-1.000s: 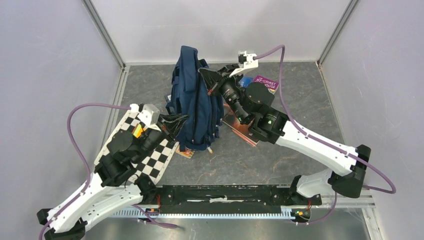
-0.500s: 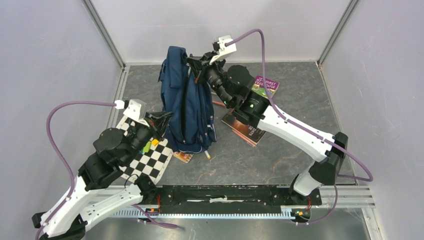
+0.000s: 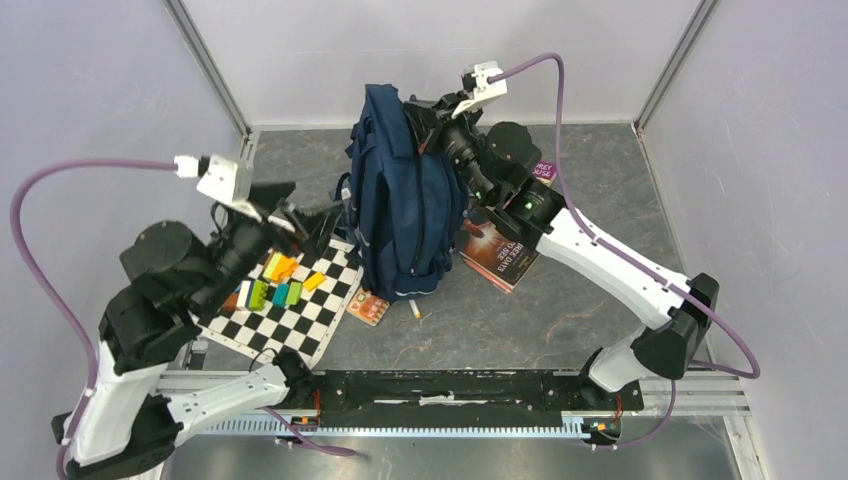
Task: Pack the student bag
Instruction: Unzip the student bag at the center of the board.
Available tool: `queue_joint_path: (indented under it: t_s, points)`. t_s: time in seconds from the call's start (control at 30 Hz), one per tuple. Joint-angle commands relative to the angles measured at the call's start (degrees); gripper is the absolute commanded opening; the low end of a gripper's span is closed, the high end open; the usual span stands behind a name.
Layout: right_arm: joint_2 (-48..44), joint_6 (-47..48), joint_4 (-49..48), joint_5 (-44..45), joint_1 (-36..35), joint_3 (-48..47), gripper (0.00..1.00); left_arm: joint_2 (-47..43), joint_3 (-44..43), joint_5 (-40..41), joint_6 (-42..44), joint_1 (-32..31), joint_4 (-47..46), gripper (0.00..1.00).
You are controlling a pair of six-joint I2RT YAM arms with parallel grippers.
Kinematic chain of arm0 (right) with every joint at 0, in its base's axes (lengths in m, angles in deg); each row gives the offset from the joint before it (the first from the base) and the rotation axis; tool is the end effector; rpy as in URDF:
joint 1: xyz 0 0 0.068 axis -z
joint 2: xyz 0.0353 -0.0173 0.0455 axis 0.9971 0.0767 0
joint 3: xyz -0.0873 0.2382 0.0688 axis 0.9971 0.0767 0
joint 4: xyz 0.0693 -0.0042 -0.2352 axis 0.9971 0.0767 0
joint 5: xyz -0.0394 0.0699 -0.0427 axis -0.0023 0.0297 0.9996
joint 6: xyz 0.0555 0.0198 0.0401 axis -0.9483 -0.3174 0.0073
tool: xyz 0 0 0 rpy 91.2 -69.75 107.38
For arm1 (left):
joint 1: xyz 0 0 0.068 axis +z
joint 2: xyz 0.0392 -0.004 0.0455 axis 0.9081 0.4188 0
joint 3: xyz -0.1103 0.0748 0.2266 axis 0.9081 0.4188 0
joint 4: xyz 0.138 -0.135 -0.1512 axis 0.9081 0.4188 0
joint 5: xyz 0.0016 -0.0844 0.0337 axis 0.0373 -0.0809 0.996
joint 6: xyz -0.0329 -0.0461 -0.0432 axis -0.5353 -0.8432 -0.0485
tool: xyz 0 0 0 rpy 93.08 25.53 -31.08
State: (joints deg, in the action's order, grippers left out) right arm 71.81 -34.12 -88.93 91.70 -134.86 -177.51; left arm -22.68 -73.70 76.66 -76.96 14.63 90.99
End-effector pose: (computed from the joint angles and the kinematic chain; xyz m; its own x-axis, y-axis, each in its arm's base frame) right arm 0.2458 0.2608 0.4764 0.0274 0.4265 -0.9041 -0.5871 0.7388 0.3308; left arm 0.0702 -0.0547 0.4752 -0.0707 -0.1264 -0.9895 0.5104 0.8477 -0.1447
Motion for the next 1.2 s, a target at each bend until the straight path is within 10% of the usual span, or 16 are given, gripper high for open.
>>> queue_joint_path:
  t_s: [0.0, 0.5, 0.77, 1.17]
  points:
    - [-5.02, 0.52, -6.13, 2.07, -3.30, 1.61, 0.00, 10.78, -8.84, 4.23, 0.20, -0.14, 1.17, 1.00]
    - [-8.07, 7.77, -5.28, 15.21, -10.69, 4.68, 0.00, 21.78, -7.52, 4.48, -5.10, -0.10, -6.60, 0.99]
    - [-2.19, 15.06, -1.55, 24.04, -12.71, -4.58, 0.00, 16.47, 2.69, -4.66, -0.51, -0.10, -11.93, 0.11]
    - [10.87, 25.82, -2.30, 30.68, -12.62, -22.44, 0.00, 14.77, 2.44, -18.99, 8.14, -0.10, -4.83, 0.02]
